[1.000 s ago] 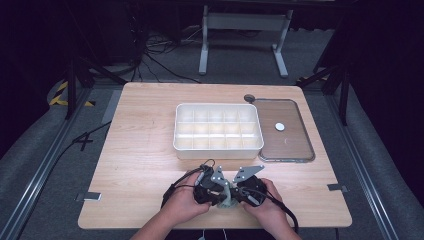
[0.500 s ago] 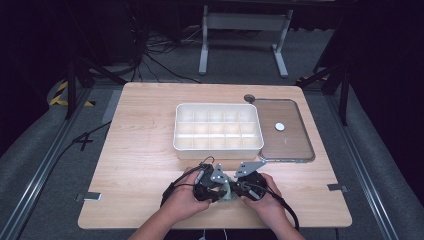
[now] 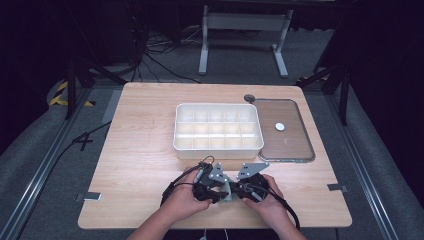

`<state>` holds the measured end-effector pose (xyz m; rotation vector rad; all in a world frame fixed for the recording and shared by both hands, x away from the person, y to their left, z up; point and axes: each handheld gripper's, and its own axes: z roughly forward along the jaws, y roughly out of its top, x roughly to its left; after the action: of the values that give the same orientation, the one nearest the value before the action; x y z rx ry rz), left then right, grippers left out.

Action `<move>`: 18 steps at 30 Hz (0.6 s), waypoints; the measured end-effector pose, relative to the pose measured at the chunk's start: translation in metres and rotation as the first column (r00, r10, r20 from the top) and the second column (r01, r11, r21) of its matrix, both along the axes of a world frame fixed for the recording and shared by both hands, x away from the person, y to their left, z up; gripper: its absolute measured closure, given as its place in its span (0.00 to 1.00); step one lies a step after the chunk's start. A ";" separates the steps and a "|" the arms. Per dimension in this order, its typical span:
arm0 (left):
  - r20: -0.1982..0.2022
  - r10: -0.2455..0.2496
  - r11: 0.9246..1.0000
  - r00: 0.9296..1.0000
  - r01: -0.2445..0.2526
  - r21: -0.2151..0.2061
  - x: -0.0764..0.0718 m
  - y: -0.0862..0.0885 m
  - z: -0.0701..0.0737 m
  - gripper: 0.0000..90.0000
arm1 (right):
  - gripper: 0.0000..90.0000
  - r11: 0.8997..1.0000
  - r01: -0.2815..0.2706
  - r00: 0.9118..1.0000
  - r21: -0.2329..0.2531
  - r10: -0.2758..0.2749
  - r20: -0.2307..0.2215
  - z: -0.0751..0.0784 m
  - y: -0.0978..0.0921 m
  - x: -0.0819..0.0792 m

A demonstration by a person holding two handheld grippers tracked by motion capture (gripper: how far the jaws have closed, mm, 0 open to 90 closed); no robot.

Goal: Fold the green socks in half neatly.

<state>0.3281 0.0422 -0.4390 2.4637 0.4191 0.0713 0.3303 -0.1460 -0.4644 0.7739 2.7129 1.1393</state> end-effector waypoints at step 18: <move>-0.020 0.009 1.000 1.000 -0.009 -0.015 0.001 0.008 0.003 0.69 | 0.92 0.998 0.061 0.998 0.029 -0.061 -0.002 0.020 -0.047 -0.001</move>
<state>0.3295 0.0500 -0.4358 2.4496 0.4376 0.0469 0.3293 -0.1926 -0.4444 0.8558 2.6596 1.1674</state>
